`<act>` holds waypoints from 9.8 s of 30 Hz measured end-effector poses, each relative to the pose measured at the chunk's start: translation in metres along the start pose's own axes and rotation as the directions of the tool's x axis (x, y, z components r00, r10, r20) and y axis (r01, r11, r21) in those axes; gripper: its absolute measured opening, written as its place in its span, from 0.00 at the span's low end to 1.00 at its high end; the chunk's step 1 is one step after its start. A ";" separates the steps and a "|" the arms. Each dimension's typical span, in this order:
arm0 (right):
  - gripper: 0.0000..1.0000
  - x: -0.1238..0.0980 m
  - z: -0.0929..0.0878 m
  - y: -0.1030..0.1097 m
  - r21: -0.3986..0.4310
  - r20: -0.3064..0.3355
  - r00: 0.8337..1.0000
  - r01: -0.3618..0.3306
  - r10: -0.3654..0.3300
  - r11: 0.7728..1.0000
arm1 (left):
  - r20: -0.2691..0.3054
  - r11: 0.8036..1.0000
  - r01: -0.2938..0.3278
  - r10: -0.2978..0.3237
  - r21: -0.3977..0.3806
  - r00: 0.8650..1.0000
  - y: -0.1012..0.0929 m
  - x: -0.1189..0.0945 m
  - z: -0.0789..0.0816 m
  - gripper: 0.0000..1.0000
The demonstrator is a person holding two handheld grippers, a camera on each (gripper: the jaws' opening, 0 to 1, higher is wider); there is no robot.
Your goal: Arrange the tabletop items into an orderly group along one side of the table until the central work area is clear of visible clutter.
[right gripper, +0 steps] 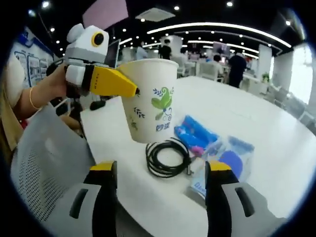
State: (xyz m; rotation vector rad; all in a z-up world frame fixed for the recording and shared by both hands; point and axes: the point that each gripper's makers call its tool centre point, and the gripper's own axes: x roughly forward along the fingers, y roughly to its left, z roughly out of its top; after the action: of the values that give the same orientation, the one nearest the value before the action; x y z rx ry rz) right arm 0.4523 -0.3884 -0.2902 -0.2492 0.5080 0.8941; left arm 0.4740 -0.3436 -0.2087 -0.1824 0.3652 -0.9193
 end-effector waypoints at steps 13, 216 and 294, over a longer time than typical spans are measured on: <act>0.97 0.002 -0.004 -0.004 0.026 -0.016 1.000 0.025 -0.025 0.999 | 0.006 0.989 -0.108 0.108 0.097 0.994 0.035 -0.012 0.011 0.41; 0.73 0.126 -0.002 -0.133 0.250 -0.082 0.989 0.137 -0.120 0.959 | -0.114 0.836 -0.508 0.536 0.207 0.836 0.142 -0.067 -0.030 0.99; 0.01 0.046 0.051 -0.214 0.486 0.059 0.980 0.139 -0.191 0.863 | -0.167 0.818 -0.519 0.564 0.249 0.809 0.156 -0.074 -0.043 0.90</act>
State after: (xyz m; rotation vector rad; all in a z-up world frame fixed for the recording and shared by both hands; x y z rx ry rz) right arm 0.6621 -0.4664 -0.2713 0.2076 0.5841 0.5839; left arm 0.5322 -0.1908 -0.2791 0.2101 0.5118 -0.3941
